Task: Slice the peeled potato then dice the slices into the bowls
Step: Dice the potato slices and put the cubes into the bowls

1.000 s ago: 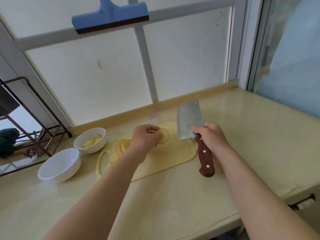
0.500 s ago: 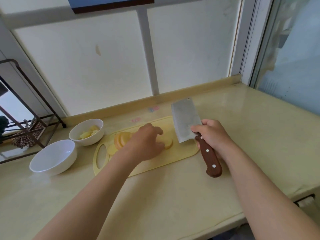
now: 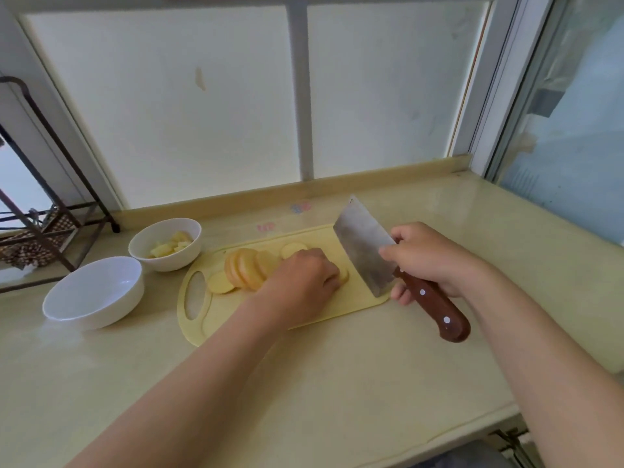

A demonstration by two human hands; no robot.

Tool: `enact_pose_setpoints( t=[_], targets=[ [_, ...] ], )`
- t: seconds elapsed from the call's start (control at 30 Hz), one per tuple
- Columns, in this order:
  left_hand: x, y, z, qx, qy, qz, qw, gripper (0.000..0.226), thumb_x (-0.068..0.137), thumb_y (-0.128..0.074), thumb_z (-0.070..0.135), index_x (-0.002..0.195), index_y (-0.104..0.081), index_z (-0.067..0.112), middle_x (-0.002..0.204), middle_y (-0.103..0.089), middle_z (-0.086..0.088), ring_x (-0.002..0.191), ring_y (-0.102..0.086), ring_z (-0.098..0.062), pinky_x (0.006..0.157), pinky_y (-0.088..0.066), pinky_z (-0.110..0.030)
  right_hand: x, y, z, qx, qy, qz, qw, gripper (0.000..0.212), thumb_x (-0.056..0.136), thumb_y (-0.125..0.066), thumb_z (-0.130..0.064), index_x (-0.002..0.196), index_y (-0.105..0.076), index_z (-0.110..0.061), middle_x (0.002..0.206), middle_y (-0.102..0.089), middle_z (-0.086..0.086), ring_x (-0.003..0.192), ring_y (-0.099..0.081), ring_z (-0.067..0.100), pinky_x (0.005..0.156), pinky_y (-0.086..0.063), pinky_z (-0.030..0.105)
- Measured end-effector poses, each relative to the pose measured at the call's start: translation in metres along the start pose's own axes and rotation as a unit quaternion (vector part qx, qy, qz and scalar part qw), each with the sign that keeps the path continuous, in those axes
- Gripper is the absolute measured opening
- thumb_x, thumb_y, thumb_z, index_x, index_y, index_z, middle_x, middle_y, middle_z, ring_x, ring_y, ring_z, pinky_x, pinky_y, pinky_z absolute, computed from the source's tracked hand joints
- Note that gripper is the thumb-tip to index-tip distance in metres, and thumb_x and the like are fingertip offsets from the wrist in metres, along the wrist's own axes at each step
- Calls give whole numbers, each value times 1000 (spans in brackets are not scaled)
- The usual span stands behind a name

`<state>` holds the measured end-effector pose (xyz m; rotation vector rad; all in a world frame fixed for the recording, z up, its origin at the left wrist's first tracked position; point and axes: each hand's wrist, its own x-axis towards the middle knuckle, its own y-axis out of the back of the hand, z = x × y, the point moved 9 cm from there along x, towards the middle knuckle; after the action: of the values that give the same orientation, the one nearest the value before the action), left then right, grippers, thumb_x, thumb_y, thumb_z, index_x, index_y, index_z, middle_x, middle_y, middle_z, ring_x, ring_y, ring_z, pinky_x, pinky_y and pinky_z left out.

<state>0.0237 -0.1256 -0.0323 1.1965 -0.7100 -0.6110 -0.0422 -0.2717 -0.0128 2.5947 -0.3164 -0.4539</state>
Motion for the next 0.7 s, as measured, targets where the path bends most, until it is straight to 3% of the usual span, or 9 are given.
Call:
enact_pose_setpoints(
  t=[0.07, 0.23, 0.4, 0.57, 0.7],
  targets=[
    [-2, 2, 3, -8, -19, 12, 1000, 30, 95, -48, 37, 91, -69, 16, 96, -59, -4, 91, -55, -25, 80, -47, -41, -4, -6, -11, -51, 13, -5, 999, 14, 106, -44, -14, 107, -57, -9, 91, -61, 22, 54, -70, 31, 47, -58, 37],
    [-4, 5, 10, -22, -73, 46, 996, 26, 97, -50, 31, 92, -71, 15, 98, -61, -3, 88, -56, -22, 73, -38, -27, -14, -19, -33, -195, 40, 15, 980, 15, 104, -40, -20, 95, -52, -18, 55, -68, 12, 39, -61, 22, 43, -49, 27],
    [-3, 4, 8, -33, -113, 37, 992, 31, 93, -46, 30, 89, -71, 14, 94, -62, -2, 82, -59, -22, 74, -48, -36, -29, -24, -42, -272, 49, 38, 960, 11, 102, -42, -15, 97, -51, -13, 64, -70, 15, 48, -69, 31, 43, -52, 31],
    [-4, 10, 11, -57, -117, 77, 988, 21, 92, -58, 20, 84, -72, 7, 88, -62, -7, 82, -58, -26, 70, -46, -36, -39, -25, -45, -283, 55, 37, 957, 9, 104, -43, -15, 99, -50, -12, 71, -64, 13, 32, -54, 14, 40, -45, 25],
    [-4, 9, 11, -65, -119, 103, 985, 19, 91, -61, 21, 85, -72, 6, 90, -64, -9, 83, -60, -29, 69, -49, -38, -39, -24, -46, -307, 53, 40, 949, 12, 106, -43, -18, 101, -52, -11, 68, -67, 18, 34, -55, 17, 40, -46, 25]
  ],
)
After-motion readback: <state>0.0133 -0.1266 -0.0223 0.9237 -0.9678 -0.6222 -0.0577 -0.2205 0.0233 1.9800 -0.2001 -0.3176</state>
